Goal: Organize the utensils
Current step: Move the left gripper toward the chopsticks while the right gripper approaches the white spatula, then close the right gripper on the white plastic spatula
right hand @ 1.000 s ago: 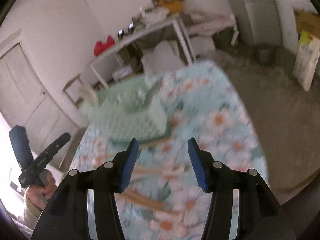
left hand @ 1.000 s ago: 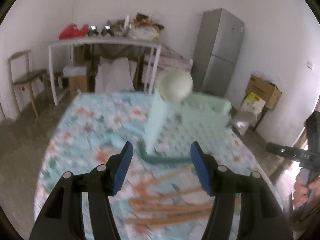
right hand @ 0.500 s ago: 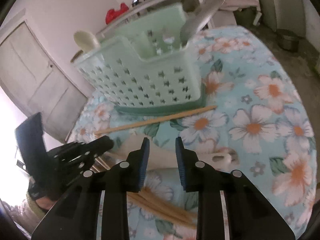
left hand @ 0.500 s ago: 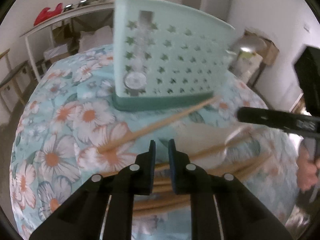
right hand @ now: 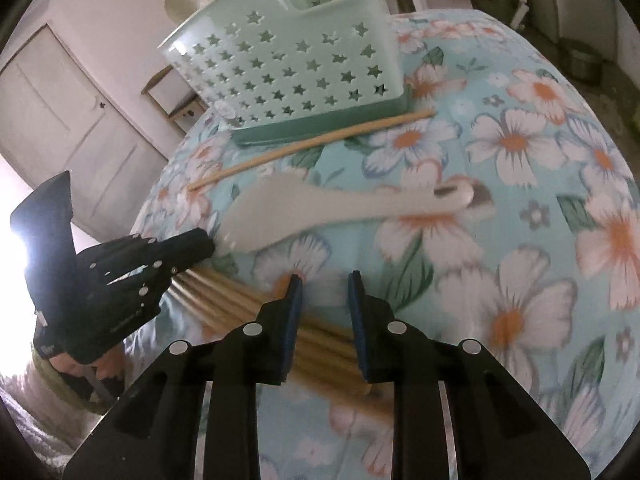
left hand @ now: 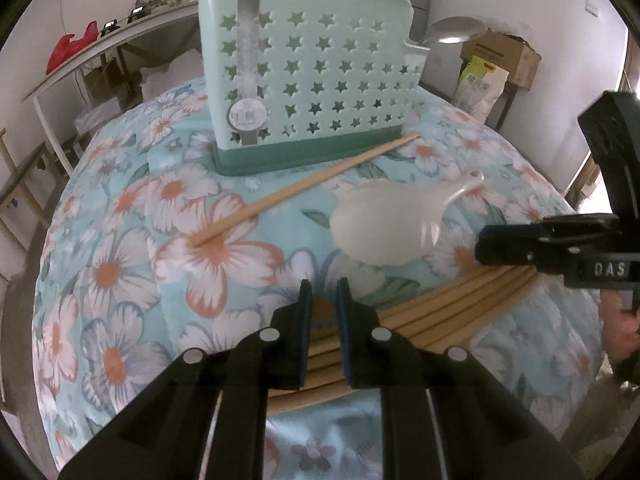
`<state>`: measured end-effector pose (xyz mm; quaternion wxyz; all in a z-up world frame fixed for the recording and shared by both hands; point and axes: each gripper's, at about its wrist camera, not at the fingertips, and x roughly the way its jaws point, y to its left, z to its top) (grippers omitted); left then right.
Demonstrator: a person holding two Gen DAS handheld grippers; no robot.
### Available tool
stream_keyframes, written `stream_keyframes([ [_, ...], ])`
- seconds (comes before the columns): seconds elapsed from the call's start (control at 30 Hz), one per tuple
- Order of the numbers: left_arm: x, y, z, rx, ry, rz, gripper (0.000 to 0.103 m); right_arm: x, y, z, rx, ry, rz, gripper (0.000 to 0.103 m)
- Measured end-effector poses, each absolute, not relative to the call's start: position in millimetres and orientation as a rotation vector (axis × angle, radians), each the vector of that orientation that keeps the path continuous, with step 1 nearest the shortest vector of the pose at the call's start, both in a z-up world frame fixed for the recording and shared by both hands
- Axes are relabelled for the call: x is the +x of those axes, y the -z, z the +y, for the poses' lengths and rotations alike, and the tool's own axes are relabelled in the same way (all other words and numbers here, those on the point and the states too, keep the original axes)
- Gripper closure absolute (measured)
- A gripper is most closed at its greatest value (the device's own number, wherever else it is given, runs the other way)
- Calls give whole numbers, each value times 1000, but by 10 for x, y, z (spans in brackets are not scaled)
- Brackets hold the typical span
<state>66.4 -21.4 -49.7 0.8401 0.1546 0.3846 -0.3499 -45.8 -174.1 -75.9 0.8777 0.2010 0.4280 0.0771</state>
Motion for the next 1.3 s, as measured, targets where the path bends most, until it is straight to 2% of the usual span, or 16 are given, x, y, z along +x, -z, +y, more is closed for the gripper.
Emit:
stream_keyframes([
  [0.2,597,396,-184,329,745,786,91,-594,748,-1692,400,-189,886,77],
  [0.23,591,357,-193,324,752,770,86,-598,731,-1708,400,-186,883,76],
  [0.33,569,258,-266,342,757,714,59,-591,678,-1773,401,-152,860,69],
  [0.43,533,222,-409,416,766,663,55,-593,627,-1888,420,-122,829,66],
  [0.87,433,488,-805,702,779,604,55,-578,616,-2004,461,-94,811,64],
  [0.93,453,467,-796,689,782,608,56,-570,613,-1995,462,-98,812,64],
  [1.03,470,398,-771,658,772,599,69,-566,600,-1989,458,-101,807,64],
  [1.3,663,285,-694,497,779,670,71,-559,560,-2003,463,-106,795,64],
])
